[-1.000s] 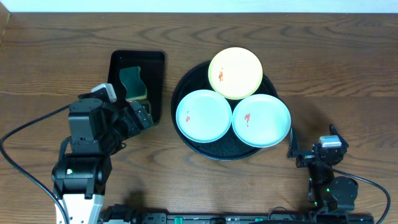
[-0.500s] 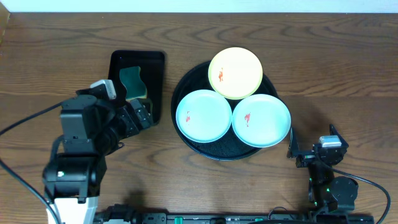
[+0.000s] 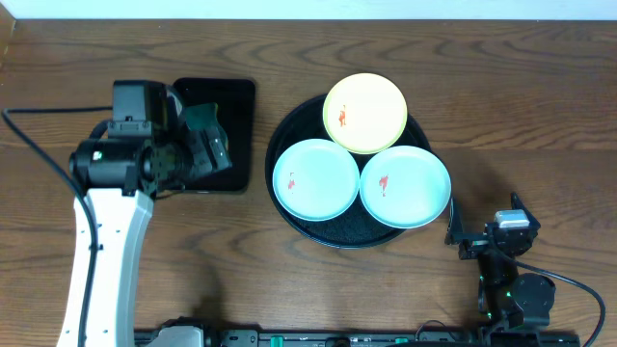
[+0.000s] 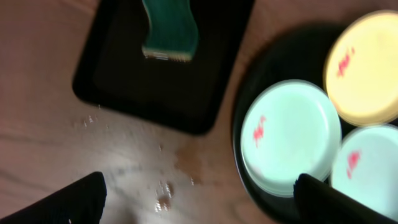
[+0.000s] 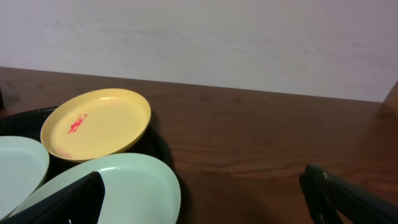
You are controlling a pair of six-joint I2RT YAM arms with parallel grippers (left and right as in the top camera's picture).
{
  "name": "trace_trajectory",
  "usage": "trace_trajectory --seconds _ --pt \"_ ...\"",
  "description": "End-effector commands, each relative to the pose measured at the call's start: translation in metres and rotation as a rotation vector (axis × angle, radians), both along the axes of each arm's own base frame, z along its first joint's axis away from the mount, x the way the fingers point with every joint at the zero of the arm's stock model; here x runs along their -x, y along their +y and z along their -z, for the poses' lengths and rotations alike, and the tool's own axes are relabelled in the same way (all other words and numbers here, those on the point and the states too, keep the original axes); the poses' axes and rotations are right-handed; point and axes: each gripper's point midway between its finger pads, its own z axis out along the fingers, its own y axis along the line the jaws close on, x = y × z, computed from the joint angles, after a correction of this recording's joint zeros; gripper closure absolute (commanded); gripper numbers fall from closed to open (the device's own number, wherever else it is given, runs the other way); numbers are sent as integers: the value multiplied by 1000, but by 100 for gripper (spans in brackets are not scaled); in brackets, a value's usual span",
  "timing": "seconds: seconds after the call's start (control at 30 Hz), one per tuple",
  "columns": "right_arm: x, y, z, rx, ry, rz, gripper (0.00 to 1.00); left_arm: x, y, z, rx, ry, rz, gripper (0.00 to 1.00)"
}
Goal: Clean dirty plates on tray and stack at the side
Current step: 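Move the left gripper over the green sponge in the black tray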
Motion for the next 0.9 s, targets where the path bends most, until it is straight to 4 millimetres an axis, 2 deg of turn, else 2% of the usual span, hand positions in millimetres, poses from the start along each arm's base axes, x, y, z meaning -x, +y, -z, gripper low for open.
trace_trajectory --seconds 0.0,0.07,0.2,0.4,0.53,0.67,0.77,0.87 --pt "0 -2 2 10 4 7 1 -24 23 -5 -125 -57 -45 3" --pt "0 -2 2 10 4 7 1 -38 31 -3 -155 -83 -82 3" --pt "0 -2 2 10 4 7 1 -69 30 1 -146 -143 -93 3" --pt "0 -2 2 10 4 7 1 -101 30 32 -147 -127 -92 3" --pt "0 -2 2 9 4 7 1 -117 30 61 -149 -88 -89 3" --pt "0 -2 2 10 4 7 1 -125 30 99 -152 -12 -84 3" --pt "0 -2 2 10 4 7 1 -132 32 110 -139 -9 -114 3" --pt "0 -2 2 10 4 7 1 -139 33 107 -137 -40 -118 3"
